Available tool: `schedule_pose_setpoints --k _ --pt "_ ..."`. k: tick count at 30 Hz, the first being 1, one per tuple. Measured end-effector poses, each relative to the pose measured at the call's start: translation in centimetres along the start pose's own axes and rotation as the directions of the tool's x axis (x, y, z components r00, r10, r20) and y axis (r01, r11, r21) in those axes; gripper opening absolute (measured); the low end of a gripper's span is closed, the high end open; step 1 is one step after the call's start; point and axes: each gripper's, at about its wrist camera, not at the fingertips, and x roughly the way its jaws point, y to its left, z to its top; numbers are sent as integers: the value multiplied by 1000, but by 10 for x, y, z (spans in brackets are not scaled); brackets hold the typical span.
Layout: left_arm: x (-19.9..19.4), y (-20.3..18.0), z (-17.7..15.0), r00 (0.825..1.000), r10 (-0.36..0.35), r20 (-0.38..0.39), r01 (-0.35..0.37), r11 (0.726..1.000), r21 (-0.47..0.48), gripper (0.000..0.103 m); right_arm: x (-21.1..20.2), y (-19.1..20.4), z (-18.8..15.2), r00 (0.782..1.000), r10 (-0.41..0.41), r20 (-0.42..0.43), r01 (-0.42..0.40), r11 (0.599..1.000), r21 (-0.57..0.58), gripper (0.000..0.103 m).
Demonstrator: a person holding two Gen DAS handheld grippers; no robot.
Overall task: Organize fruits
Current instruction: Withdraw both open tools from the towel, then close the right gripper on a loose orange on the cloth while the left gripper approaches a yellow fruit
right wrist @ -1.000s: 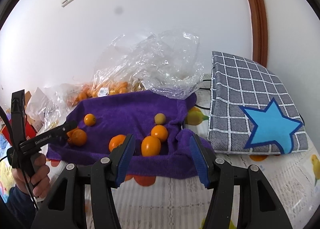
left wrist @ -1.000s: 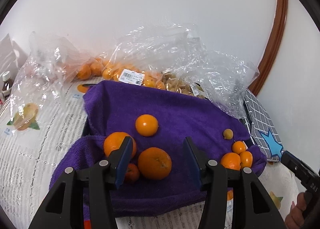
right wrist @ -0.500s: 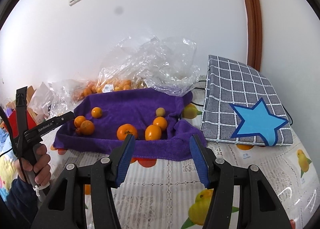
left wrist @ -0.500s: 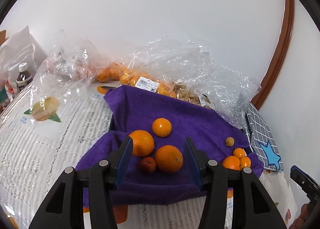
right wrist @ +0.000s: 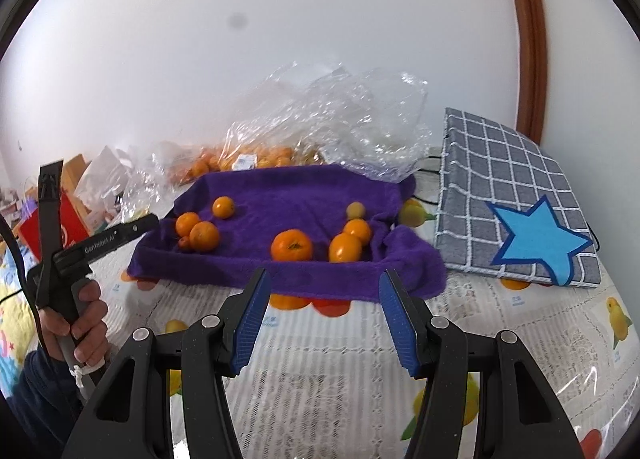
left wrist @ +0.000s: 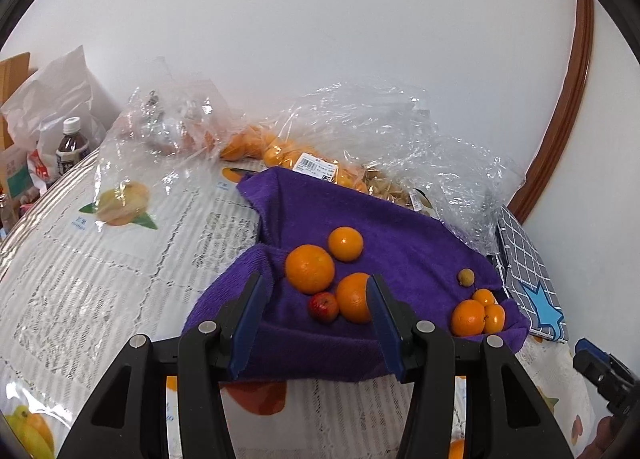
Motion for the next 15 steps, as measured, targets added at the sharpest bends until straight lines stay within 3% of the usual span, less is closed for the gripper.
schedule_pose_setpoints --k 15 --pt "-17 11 -13 999 49 -9 -49 999 1 50 13 28 -21 996 52 -71 -56 997 -51 56"
